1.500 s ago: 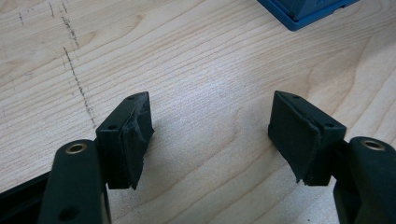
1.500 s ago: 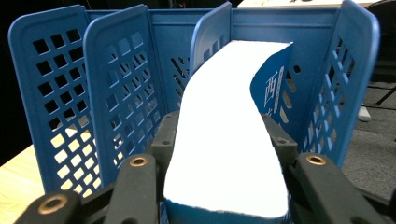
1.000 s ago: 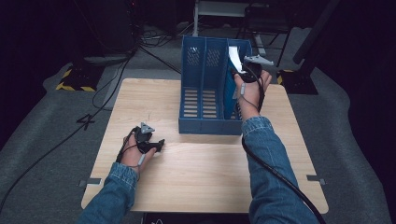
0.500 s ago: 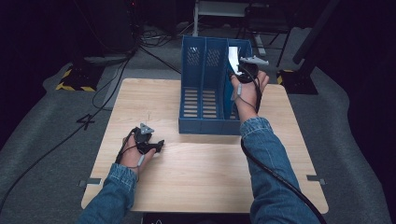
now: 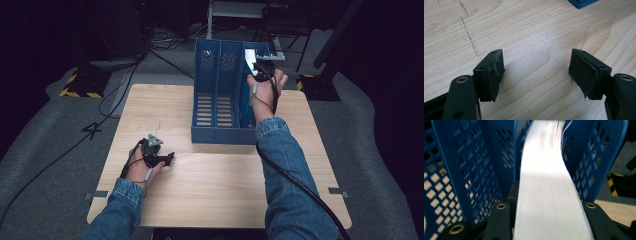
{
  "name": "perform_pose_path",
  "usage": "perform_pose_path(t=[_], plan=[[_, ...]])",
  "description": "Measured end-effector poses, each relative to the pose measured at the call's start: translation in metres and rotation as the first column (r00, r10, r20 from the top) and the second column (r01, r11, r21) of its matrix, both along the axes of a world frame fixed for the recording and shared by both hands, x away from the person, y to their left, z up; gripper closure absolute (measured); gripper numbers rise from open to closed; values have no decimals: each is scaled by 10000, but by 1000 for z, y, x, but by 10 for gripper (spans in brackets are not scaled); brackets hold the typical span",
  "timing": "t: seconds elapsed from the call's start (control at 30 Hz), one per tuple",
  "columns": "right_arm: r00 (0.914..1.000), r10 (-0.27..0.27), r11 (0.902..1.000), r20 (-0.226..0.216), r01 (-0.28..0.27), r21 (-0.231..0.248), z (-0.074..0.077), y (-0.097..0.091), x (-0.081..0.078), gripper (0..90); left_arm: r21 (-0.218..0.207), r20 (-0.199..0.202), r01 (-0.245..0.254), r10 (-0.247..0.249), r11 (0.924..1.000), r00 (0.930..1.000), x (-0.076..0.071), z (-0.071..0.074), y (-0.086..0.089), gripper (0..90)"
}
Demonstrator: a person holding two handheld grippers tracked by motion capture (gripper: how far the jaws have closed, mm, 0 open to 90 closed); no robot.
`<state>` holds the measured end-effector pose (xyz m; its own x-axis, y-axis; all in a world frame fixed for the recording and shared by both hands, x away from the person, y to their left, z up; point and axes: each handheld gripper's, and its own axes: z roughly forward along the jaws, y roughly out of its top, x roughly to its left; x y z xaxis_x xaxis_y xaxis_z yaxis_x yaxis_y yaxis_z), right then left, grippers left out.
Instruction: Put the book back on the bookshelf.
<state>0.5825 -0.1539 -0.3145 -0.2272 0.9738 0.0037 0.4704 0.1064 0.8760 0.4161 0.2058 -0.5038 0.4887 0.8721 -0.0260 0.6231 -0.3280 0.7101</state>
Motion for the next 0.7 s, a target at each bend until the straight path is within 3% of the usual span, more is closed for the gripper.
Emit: perform_pose_path(t=[0.1, 0.17, 0.2, 0.3, 0.37, 0.43, 0.5, 0.63, 0.67, 0.7], plan=[[9993, -54, 9996, 362, 45, 273, 3, -1, -1, 609, 2, -3, 16, -16, 10000, 10000, 0, 0, 0, 288], [9960, -6, 9990, 895, -34, 455, 8, 0, -4, 609, -48, -42, -11, 11, 10000, 10000, 0, 0, 0, 287], [9960, -6, 9990, 895, -34, 455, 8, 0, -4, 609, -48, -42, -11, 11, 10000, 10000, 0, 0, 0, 287], [9875, 0, 9973, 1574, -114, 720, 8, 0, -4, 607, -17, -34, 5, -5, 10000, 10000, 0, 0, 0, 287], [9859, 152, 9973, 1668, -270, 685, 6, 1, -4, 606, -15, -24, 10, -10, 10000, 10000, 0, 0, 0, 287], [9911, 132, 9977, 1325, -219, 640, 0, 2, -1, 603, -24, -20, 9, -9, 10000, 10000, 0, 0, 0, 287], [9930, 94, 9959, 1174, -199, 885, -5, 0, -1, 600, -15, -14, 15, -15, 10000, 10000, 0, 0, 0, 286], [9974, 84, 9991, 721, -114, 408, -8, 3, -2, 585, 9, -1, 41, -41, 10000, 10000, 0, 0, 0, 286], [9988, 73, 9995, 476, -88, 315, -7, 4, -1, 575, 9, -3, 43, -43, 10000, 10000, 0, 0, 0, 286], [9999, 86, 9999, -122, -84, 124, -7, 5, 1, 559, 12, 2, 39, -39, 10000, 10000, 0, 0, 0, 286]])
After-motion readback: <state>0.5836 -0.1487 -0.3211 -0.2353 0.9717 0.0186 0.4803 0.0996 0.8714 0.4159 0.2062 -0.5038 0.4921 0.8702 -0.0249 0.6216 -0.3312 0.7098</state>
